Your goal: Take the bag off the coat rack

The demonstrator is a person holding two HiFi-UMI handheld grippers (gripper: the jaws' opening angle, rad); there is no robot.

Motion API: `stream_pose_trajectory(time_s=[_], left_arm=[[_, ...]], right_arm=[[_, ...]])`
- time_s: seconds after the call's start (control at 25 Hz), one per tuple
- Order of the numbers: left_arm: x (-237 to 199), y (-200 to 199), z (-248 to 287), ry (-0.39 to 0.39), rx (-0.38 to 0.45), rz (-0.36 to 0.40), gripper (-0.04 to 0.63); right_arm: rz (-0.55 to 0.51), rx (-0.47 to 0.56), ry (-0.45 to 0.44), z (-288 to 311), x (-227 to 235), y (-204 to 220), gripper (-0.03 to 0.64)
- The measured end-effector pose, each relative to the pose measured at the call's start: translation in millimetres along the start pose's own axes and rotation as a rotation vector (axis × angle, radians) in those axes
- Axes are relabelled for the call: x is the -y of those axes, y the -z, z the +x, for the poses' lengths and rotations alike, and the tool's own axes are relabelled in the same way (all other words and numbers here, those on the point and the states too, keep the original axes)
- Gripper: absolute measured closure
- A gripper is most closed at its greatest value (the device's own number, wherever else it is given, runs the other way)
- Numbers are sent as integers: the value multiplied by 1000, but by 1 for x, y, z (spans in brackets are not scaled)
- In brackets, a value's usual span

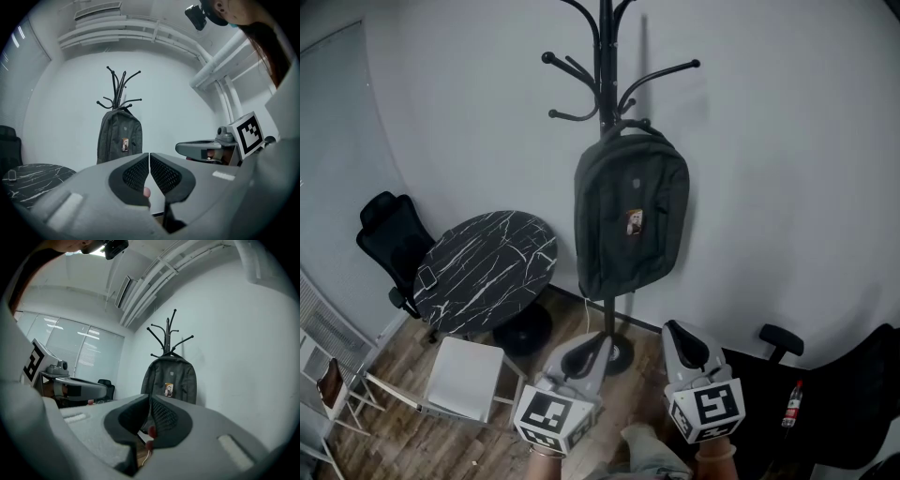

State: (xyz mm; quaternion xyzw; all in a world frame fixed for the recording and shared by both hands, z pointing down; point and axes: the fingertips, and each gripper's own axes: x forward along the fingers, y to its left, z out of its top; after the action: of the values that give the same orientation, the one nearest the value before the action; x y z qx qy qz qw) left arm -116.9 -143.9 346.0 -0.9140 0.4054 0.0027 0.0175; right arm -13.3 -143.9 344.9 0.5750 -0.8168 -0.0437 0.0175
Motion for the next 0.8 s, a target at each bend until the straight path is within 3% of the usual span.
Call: stream_pose_trajectory(time_s=[0.32,0.8], left_arm=[[-15,5,27,-5,-11,-10,584],[-60,6,69,-72,-16,-12,580]], right_arm=[[-4,2,19,26,25,6,588],[16,2,47,70,73,11,574]])
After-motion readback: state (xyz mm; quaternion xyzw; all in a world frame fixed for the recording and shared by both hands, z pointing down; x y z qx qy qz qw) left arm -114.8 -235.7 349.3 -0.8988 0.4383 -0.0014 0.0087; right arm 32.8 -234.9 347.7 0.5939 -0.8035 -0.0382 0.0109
